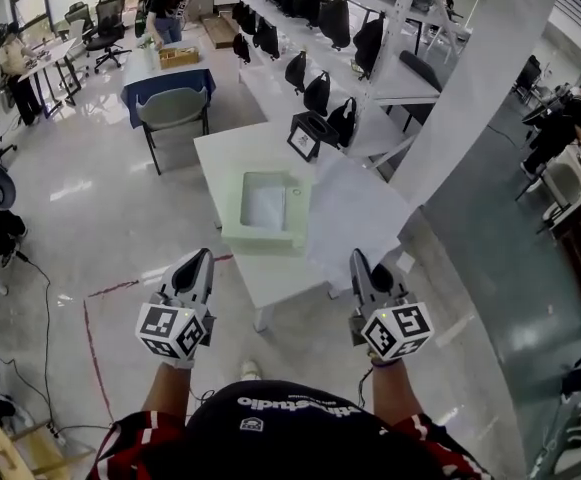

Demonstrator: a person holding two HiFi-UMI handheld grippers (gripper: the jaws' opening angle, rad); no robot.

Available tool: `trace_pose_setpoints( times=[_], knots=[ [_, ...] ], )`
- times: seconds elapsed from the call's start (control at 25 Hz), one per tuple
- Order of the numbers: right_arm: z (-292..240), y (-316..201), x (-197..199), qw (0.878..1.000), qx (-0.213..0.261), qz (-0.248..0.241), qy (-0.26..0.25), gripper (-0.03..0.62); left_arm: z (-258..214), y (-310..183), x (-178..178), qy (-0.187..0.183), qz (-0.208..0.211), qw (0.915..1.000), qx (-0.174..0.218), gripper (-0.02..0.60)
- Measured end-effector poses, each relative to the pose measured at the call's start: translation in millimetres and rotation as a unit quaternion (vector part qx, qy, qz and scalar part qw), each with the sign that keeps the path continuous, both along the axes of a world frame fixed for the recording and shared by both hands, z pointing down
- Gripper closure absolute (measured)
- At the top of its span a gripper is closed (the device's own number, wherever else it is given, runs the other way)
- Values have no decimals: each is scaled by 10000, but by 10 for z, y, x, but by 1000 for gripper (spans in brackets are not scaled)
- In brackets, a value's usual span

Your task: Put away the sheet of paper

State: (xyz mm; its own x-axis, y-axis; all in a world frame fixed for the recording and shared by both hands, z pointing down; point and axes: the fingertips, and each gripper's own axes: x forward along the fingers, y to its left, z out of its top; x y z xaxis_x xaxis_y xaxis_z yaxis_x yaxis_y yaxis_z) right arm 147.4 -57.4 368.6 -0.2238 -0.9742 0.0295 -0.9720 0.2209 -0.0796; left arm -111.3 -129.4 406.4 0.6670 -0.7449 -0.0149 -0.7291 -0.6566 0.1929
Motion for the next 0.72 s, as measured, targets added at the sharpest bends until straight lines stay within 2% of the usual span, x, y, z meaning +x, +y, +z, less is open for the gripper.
trace_pose_setpoints(
  times=[0.72],
  knots=[
    [-1,-541,-284,9997,-65,149,174,591,176,-731,-333,235,68,9996,-168,577]
  ],
)
